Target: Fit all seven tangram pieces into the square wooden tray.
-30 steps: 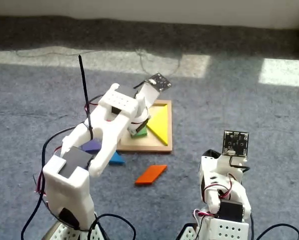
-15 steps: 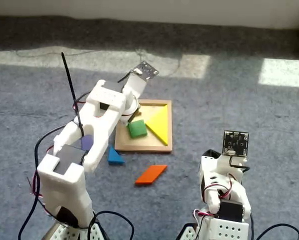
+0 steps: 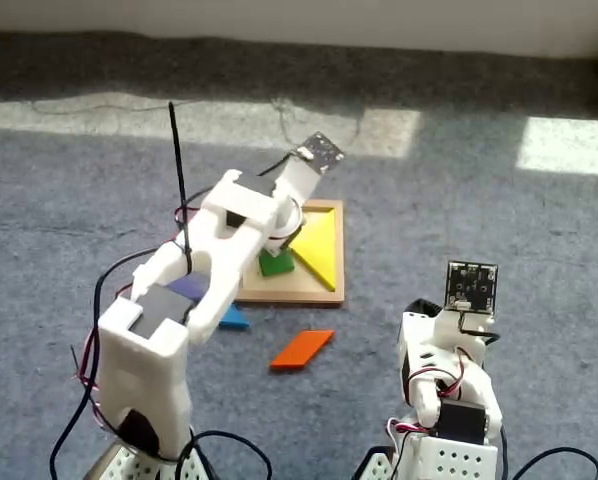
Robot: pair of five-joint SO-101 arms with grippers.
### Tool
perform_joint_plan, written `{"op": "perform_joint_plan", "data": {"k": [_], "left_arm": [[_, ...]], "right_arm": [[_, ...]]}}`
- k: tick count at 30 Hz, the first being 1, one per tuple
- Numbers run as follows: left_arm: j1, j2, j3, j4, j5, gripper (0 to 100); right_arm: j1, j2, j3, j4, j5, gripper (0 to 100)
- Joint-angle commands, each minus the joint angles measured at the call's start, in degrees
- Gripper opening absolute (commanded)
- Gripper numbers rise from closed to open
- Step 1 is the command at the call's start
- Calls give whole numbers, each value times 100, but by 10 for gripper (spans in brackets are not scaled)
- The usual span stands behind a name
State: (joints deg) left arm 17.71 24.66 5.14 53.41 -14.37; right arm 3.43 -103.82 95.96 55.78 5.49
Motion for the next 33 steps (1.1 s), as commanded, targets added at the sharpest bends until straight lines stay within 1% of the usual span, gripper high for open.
{"op": "perform_joint_plan", "data": {"k": [1, 4, 6, 12, 14, 16, 23, 25, 28, 33], "left_arm": [[251, -40, -365, -79, -35, 53], [312, -40, -488, -26, -35, 53], [347, -40, -620, 193, -35, 53], [321, -48, -1323, 1398, -35, 52], [321, -92, -1569, 1811, -26, 37], [347, -268, -1657, 2110, -26, 13], [365, -673, -1648, 2884, -26, 8], [347, -673, -1543, 2936, -26, 7], [409, -673, -1033, 2848, -26, 7], [514, -673, -110, 1934, -26, 7]], "right_arm": [[48, 84, 831, 22, 53, 8], [48, 84, 831, 13, 53, 8], [48, 75, 831, 13, 53, 8], [48, 66, 831, 13, 53, 8], [48, 66, 831, 13, 53, 8], [48, 66, 831, 13, 53, 8], [48, 57, 831, 13, 53, 8], [48, 57, 831, 13, 53, 8], [48, 57, 831, 13, 53, 8], [57, 57, 831, 22, 53, 8]]}}
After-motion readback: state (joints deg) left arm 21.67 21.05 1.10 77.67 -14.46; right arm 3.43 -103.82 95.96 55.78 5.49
